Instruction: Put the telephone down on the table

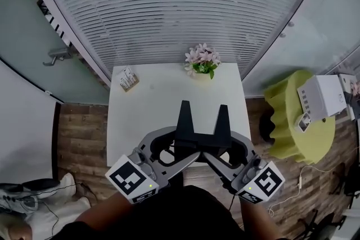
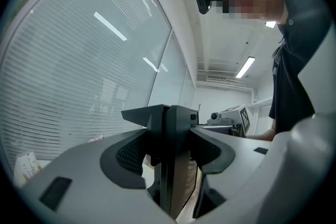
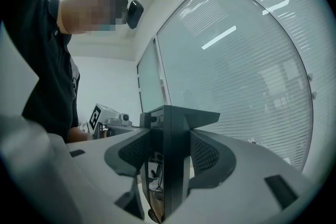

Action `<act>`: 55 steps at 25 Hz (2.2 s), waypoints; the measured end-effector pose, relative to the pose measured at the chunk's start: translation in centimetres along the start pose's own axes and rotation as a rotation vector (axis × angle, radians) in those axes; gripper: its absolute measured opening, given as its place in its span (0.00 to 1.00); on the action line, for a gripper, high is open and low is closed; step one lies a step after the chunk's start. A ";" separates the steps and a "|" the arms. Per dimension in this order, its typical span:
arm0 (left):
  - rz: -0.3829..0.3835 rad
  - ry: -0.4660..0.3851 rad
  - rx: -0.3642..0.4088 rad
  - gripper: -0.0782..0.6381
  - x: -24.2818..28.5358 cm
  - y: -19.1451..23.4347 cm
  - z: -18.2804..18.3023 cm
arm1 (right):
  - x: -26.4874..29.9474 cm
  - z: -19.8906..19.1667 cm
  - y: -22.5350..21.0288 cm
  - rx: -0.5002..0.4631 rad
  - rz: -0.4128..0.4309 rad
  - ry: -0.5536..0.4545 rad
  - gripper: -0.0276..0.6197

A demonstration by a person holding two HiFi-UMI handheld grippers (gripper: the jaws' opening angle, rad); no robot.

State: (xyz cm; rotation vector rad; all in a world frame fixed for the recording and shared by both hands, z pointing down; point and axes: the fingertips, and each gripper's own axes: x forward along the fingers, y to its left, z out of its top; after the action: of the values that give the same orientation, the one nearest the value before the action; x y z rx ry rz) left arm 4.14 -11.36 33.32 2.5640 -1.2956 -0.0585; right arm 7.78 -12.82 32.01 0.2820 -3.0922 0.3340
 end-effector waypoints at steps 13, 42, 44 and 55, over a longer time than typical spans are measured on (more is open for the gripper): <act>0.022 0.048 -0.067 0.47 1.6 6.7 -1.8 | 5.1 -2.5 -4.7 0.106 0.010 0.053 0.42; 0.134 0.258 -0.385 0.47 10.9 16.2 -16.9 | 7.3 -18.2 -18.3 0.422 0.094 0.305 0.42; 0.133 0.269 -0.403 0.47 11.5 16.8 -17.9 | 7.4 -19.2 -19.1 0.441 0.089 0.317 0.42; 0.125 0.328 -0.532 0.47 14.4 20.4 -23.6 | 8.4 -24.8 -23.5 0.543 0.066 0.393 0.42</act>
State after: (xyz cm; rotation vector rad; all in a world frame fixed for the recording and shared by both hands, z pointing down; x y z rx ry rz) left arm 0.44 -29.21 62.41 1.9467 -1.1261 0.0372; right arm 3.71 -31.62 61.53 0.0999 -2.5745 1.0860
